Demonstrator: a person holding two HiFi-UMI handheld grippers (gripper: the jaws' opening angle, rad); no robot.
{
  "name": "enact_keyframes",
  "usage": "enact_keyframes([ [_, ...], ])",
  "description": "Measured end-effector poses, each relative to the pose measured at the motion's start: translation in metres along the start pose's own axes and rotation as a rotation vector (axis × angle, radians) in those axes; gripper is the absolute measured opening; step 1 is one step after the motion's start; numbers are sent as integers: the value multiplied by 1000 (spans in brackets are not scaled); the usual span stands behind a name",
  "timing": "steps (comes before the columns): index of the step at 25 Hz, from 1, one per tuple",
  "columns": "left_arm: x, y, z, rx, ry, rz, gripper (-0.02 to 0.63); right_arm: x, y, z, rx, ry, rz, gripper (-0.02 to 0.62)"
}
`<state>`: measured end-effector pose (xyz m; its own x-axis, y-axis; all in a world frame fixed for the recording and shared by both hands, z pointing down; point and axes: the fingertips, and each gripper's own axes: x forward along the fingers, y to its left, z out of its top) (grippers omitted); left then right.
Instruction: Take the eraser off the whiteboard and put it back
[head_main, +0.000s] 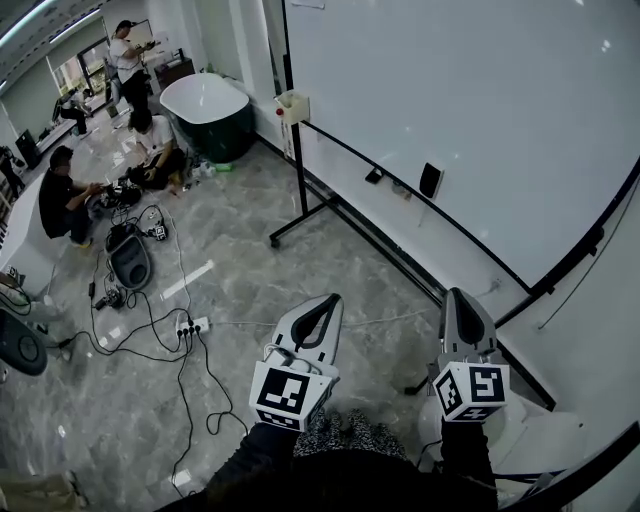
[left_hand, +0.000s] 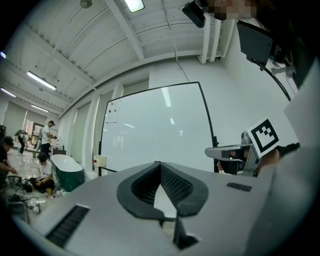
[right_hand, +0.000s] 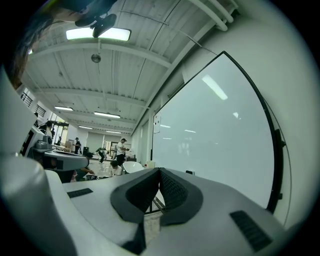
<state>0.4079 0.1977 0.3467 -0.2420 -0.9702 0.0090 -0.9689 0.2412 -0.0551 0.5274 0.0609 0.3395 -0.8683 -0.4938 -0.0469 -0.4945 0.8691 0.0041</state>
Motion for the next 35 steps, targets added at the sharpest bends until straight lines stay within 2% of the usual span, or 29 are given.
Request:
enact_keyframes([
  [7, 35, 58, -12, 6, 15, -48, 5, 59, 5, -13, 21, 9, -71, 9],
  [14, 75, 141, -11, 17, 14, -114, 6, 128, 37, -11, 23, 4, -143, 9],
  [20, 106, 195, -15, -3, 16, -166, 6, 180, 61, -11, 14, 8, -179, 9],
  [28, 138, 222, -20, -18, 21, -246, 6, 216, 66, -12, 0, 19, -241, 9],
  [35, 183, 219, -21, -16, 11, -290, 6, 238, 35, -5, -21, 4, -307, 9],
])
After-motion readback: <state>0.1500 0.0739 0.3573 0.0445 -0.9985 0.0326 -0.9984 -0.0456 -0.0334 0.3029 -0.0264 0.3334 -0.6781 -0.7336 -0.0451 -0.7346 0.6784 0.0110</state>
